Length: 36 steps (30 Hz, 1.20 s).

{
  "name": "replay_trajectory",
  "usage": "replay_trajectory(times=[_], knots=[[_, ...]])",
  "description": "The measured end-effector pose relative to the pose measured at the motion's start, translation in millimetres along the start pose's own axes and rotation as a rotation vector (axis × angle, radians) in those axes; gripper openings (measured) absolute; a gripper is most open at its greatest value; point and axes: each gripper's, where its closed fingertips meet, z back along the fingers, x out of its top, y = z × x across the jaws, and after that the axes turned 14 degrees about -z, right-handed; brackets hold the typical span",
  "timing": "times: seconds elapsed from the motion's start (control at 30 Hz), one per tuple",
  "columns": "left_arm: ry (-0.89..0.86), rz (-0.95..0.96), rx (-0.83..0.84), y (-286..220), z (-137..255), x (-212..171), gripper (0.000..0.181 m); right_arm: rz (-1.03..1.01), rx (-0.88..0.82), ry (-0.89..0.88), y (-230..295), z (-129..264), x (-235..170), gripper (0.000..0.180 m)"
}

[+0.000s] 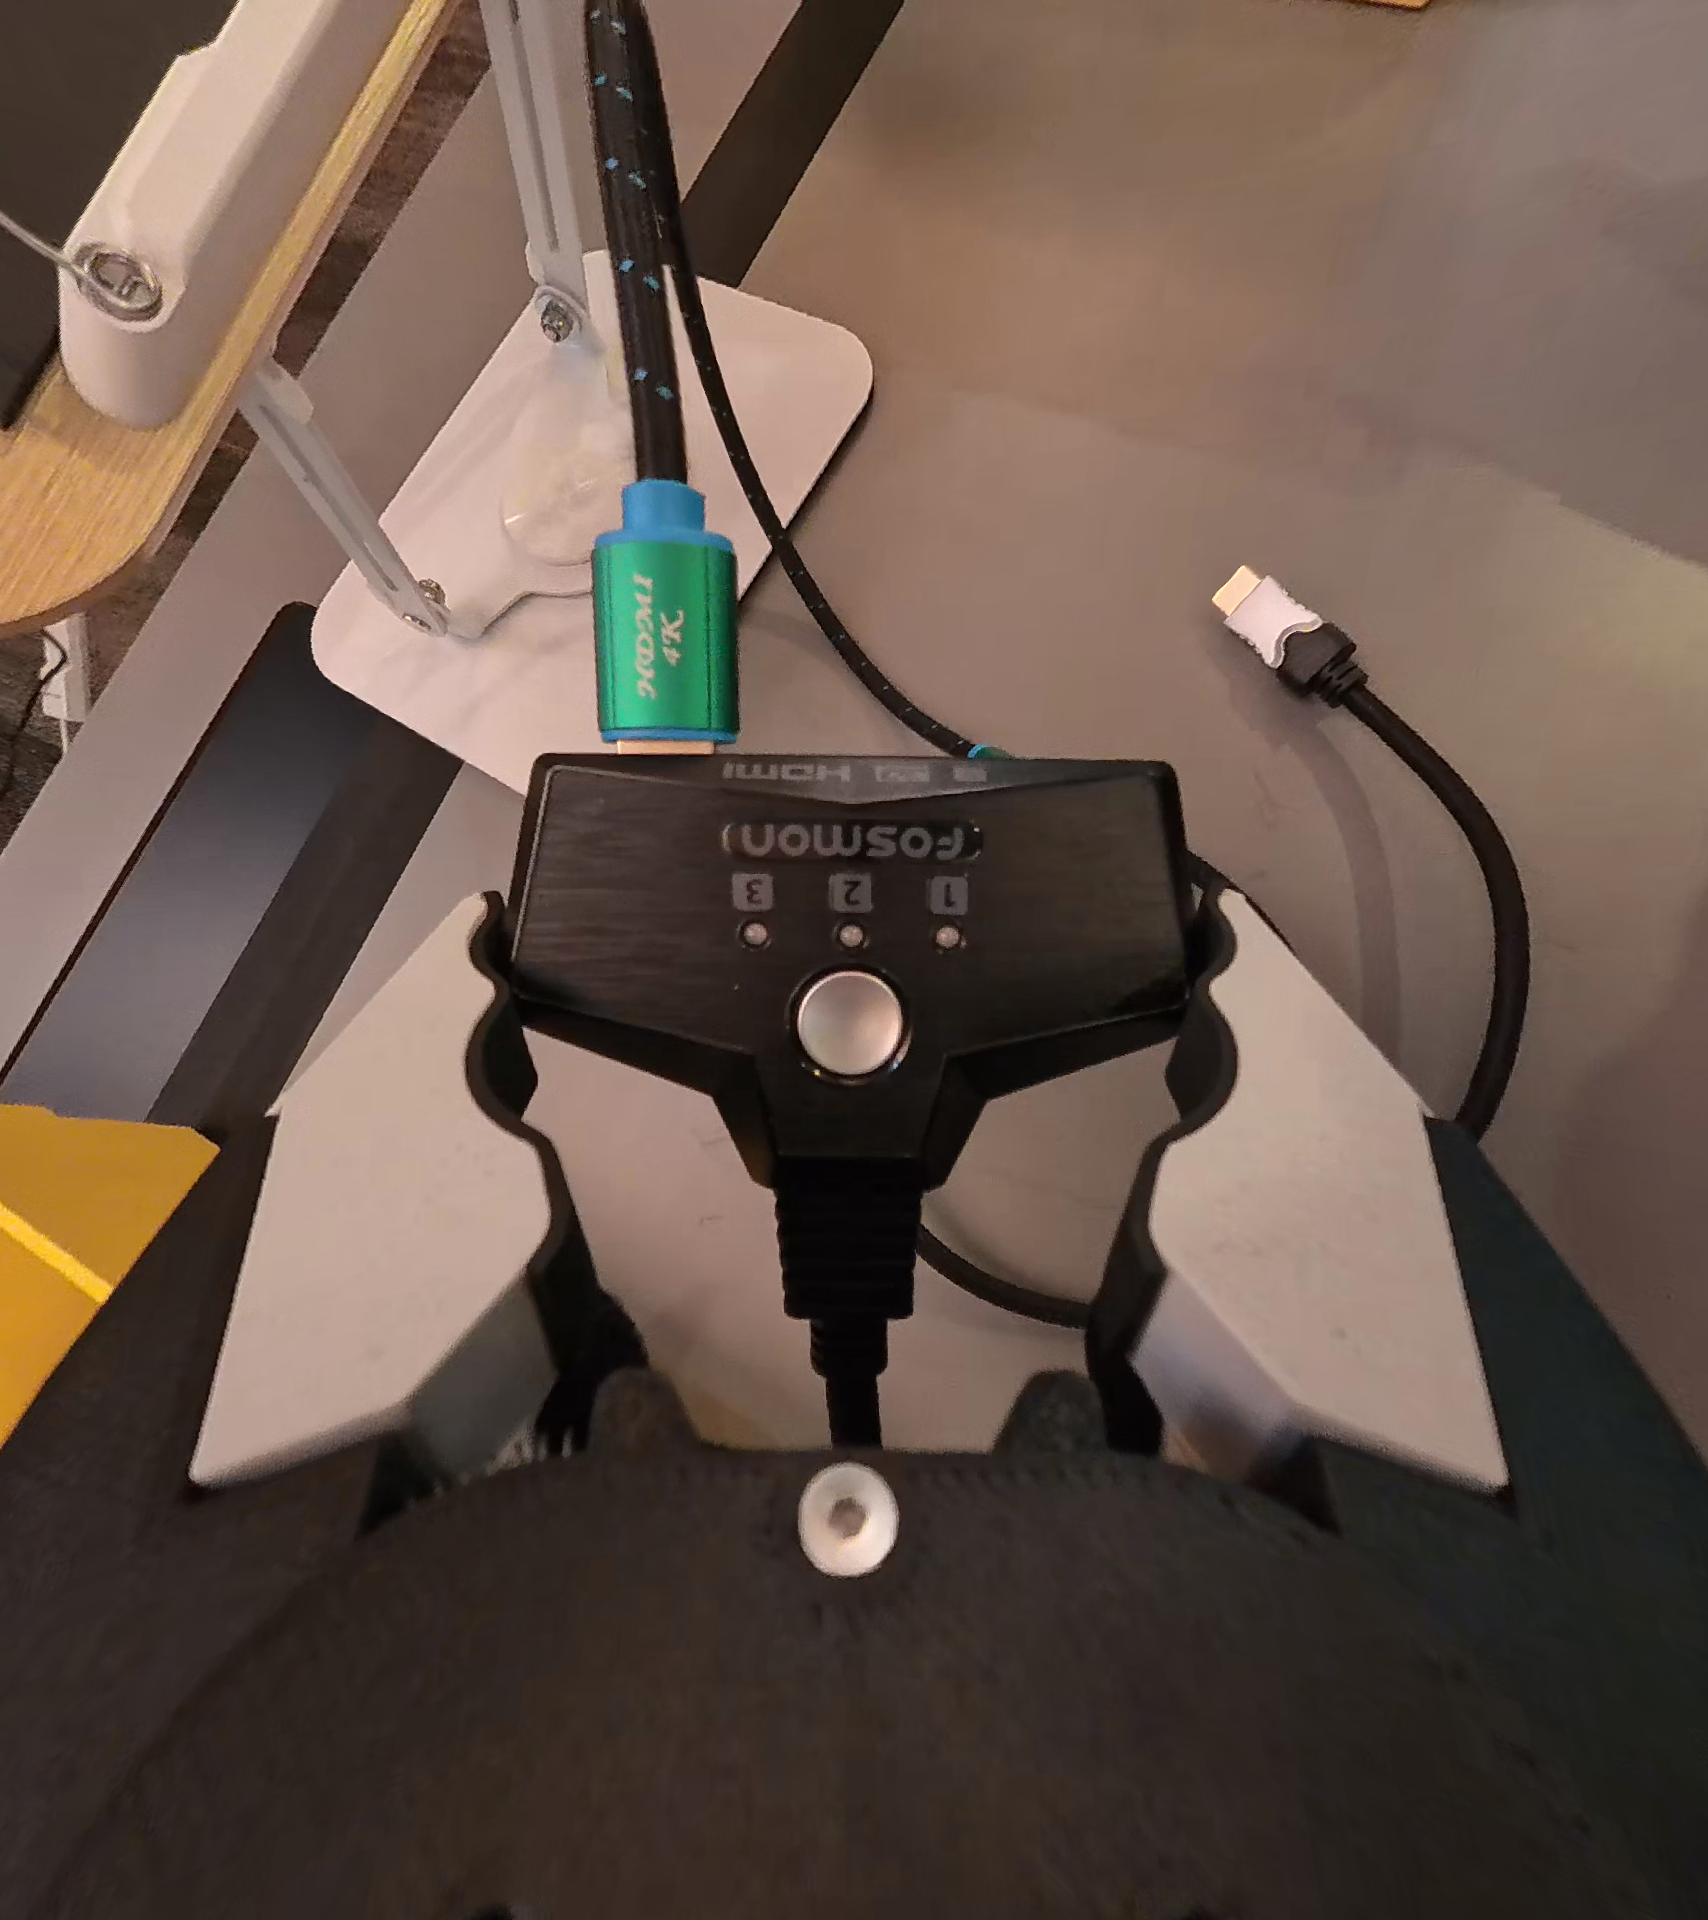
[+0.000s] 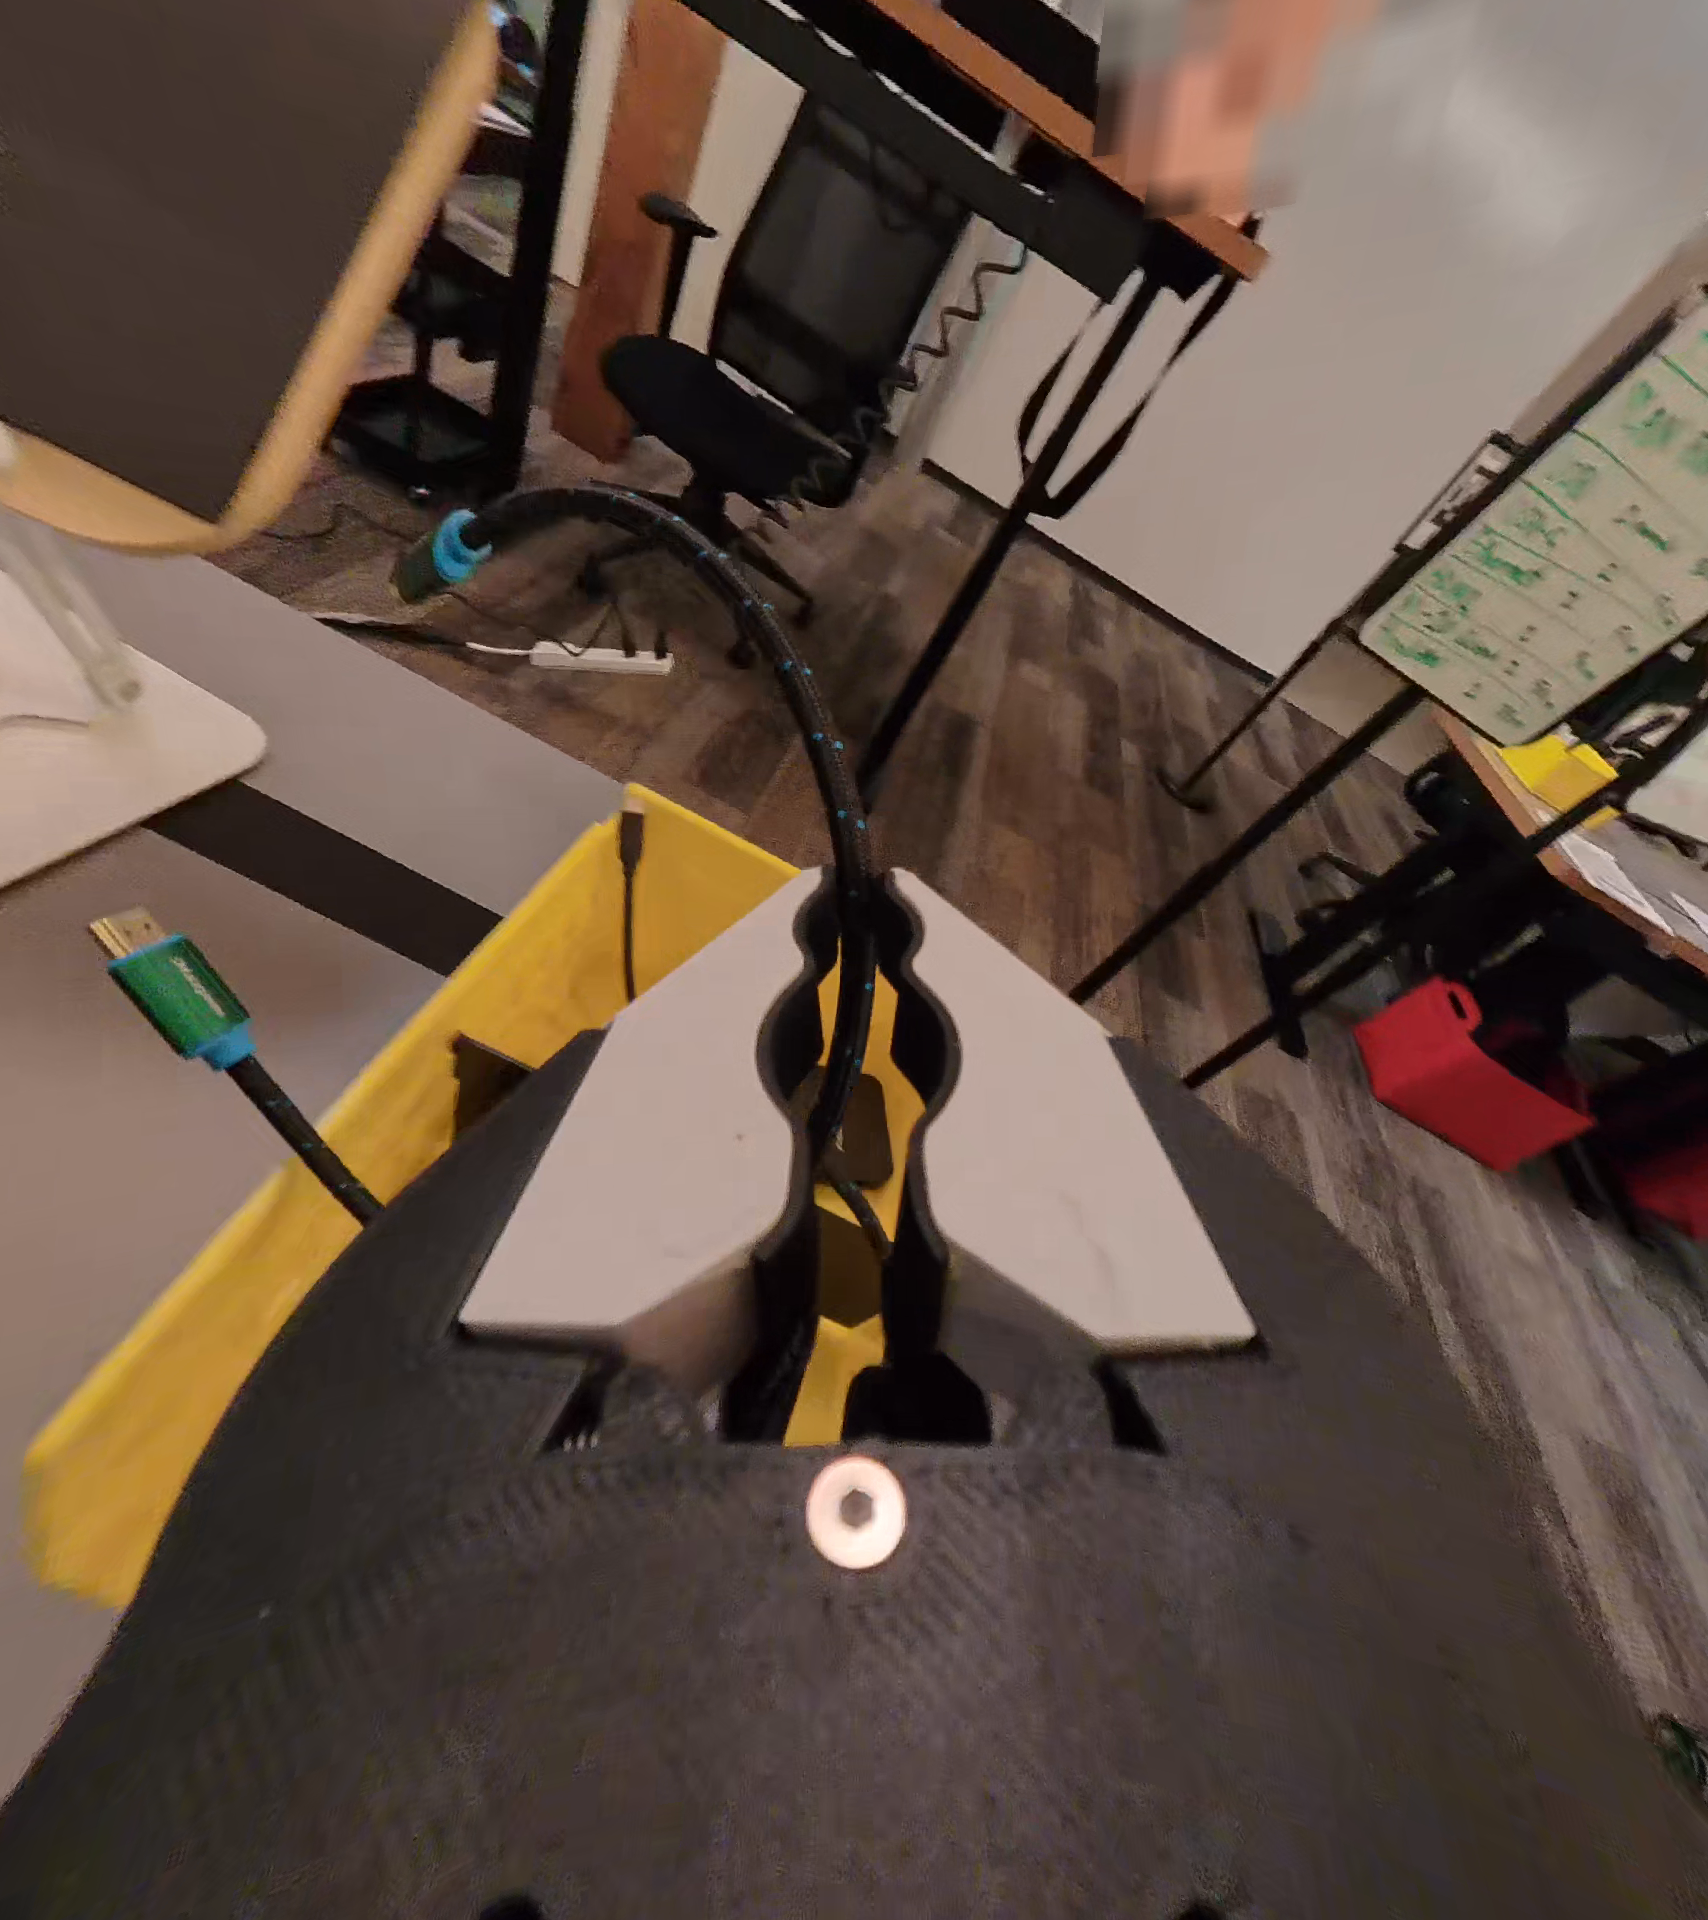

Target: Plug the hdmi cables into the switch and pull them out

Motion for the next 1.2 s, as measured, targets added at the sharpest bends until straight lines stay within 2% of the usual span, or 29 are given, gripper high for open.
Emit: replay_trajectory(times=[0.2, 0.3, 0.53, 1.0, 1.1, 1.2], knots=[[0.008, -0.006, -0.006, -0.6, -1.6, 2.1, 0.124, -0.095, -0.034, 0.093, -30.5, -6.4, -49.6, 0.005], [0.013, -0.010, -0.009, -0.8, -2.7, 3.3, 0.124, -0.127, -0.040, 0.199, -36.7, -9.8, -76.7, 0.004], [0.017, -0.015, -0.011, -2.3, -3.4, 4.7, 0.124, -0.245, -0.024, 0.324, -40.4, -24.3, -122.2, 0.005], [0.027, -0.020, -0.017, -4.3, -5.2, 4.7, 0.124, -0.389, 0.014, 0.410, -39.5, -20.7, -147.0, 0.006], [0.025, -0.022, -0.020, -5.2, -5.9, 5.8, 0.124, -0.391, 0.017, 0.420, -38.2, -20.7, -146.2, 0.013], [0.021, -0.023, -0.020, -5.6, -6.4, 7.1, 0.124, -0.374, -0.007, 0.412, -40.7, -20.4, -139.6, 0.032]])
